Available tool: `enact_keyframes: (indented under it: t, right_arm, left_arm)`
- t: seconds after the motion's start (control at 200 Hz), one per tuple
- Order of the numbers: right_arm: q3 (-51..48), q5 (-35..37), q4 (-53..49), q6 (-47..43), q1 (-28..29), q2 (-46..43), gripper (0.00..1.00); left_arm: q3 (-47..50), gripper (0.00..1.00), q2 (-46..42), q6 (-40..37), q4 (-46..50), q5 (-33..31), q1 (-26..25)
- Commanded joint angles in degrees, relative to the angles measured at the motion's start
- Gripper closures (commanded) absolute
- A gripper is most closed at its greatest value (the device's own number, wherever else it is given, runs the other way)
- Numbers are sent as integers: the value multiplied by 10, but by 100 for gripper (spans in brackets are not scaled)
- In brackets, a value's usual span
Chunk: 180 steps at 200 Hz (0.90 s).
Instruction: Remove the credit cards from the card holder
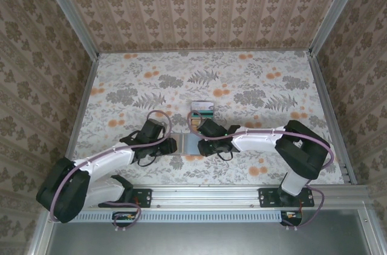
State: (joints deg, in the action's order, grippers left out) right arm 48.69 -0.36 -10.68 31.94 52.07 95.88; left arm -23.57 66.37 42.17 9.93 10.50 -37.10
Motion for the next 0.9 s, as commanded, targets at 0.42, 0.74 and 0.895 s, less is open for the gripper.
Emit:
enact_keyframes:
  t: [0.42,0.74,0.895]
  right_arm:
    - [-3,5,8,20,7,24,73]
    - [-3,7,4,23,8,23,73]
    - [-3,8,2,23,9,23,73]
  left_arm:
    - [-24,56,38,-10,-42,22,-38]
    - [-48,47,6,-15,26,-35,-46]
    - [-54,46,-9,-19,43,-46,-47]
